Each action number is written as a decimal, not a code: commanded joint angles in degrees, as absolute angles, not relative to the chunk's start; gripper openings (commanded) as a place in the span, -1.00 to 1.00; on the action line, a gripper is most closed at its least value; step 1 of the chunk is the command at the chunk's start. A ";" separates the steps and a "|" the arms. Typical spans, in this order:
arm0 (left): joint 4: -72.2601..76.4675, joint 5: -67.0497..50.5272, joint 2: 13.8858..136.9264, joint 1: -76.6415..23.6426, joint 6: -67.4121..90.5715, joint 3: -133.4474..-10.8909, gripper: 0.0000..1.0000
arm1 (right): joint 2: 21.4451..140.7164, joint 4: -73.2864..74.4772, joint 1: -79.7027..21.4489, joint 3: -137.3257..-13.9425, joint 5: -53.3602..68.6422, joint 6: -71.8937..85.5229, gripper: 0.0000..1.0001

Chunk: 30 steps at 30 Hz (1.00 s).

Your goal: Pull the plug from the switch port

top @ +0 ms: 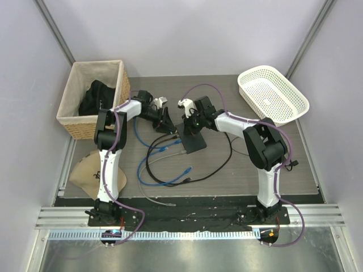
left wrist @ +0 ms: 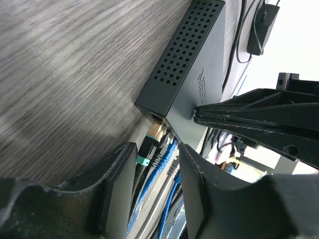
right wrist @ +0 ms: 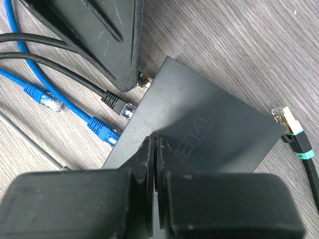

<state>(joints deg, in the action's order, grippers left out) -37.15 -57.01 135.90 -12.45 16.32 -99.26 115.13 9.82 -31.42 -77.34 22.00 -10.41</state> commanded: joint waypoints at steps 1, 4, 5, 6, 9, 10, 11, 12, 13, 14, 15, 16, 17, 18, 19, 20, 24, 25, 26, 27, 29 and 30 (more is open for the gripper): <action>-36.30 -51.41 140.89 -14.59 13.18 -97.82 -0.09 | 119.27 16.44 -31.90 -74.97 17.49 -11.69 -0.98; -36.04 -51.33 140.98 -14.68 13.18 -97.47 -0.15 | 119.44 16.52 -31.90 -75.23 17.31 -11.60 -0.98; -35.95 -51.15 141.06 -14.76 13.27 -97.56 -0.18 | 119.44 16.61 -31.90 -75.32 17.31 -11.60 -0.98; -36.03 -50.72 141.06 -15.03 13.27 -97.47 -0.20 | 119.53 16.52 -31.90 -75.24 17.31 -11.60 -0.98; -35.95 -48.97 141.15 -15.64 13.71 -97.30 -0.28 | 119.62 16.52 -31.90 -75.24 17.23 -11.60 -0.97; -36.03 -48.52 141.07 -15.91 13.88 -97.21 -0.29 | 119.45 16.61 -31.90 -75.23 17.23 -11.69 -0.98; -36.04 -48.25 140.89 -16.00 13.89 -97.21 -0.34 | 119.44 16.61 -31.90 -75.23 17.14 -11.69 -0.98; -35.95 -47.38 140.80 -16.43 14.15 -97.12 -0.37 | 119.36 16.61 -31.90 -75.23 17.14 -11.69 -0.98; -36.03 -47.03 140.63 -16.52 14.32 -97.21 -0.46 | 119.44 16.61 -31.90 -75.15 17.14 -11.69 -0.97; -36.12 -46.67 140.71 -16.70 14.41 -97.29 -0.50 | 119.44 16.61 -31.99 -75.23 17.23 -11.78 -0.98; -36.21 -46.23 140.71 -16.87 14.59 -97.47 -0.52 | 119.44 16.61 -31.99 -75.23 17.14 -11.78 -0.98; -36.38 -45.19 140.80 -16.96 14.76 -97.82 -0.59 | 119.44 16.70 -31.99 -75.23 17.14 -11.78 -0.98; -36.56 -44.74 140.80 -16.96 15.11 -97.82 -0.62 | 119.44 16.70 -31.99 -75.32 17.23 -11.86 -0.98; -36.74 -44.56 140.71 -16.96 15.20 -98.00 -0.66 | 119.44 16.70 -32.08 -75.32 17.14 -11.87 -0.98; -36.91 -43.95 140.63 -16.96 15.38 -98.00 -0.78 | 119.36 16.70 -32.08 -75.24 17.23 -11.95 -0.98; -37.00 -43.68 140.54 -16.96 15.82 -98.00 -0.87 | 119.44 16.79 -32.08 -75.23 17.23 -11.95 -0.98; -36.83 -43.15 138.87 -16.96 18.10 -96.86 -1.00 | 119.27 16.70 -32.17 -75.06 17.14 -12.04 -0.98; -36.83 -43.42 137.91 -16.96 18.45 -96.42 -1.00 | 119.27 16.79 -32.17 -75.06 17.14 -12.04 -0.98; -37.17 -43.85 137.55 -16.88 18.98 -96.42 -1.00 | 119.27 16.79 -32.17 -75.15 17.14 -12.04 -0.98; -37.44 -43.86 137.29 -16.79 19.25 -96.33 -1.00 | 119.35 16.87 -32.17 -75.23 17.23 -12.04 -0.98; -38.14 -43.86 136.58 -16.79 19.34 -96.42 -1.00 | 119.27 16.87 -32.17 -75.24 17.14 -12.04 -0.98; -38.41 -43.77 136.50 -16.79 19.16 -97.03 -1.00 | 119.44 16.96 -32.25 -75.32 17.14 -12.04 -0.98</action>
<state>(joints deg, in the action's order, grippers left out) -36.62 -54.19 135.63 -14.06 19.35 -98.80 115.13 9.23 -31.44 -77.36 20.67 -10.63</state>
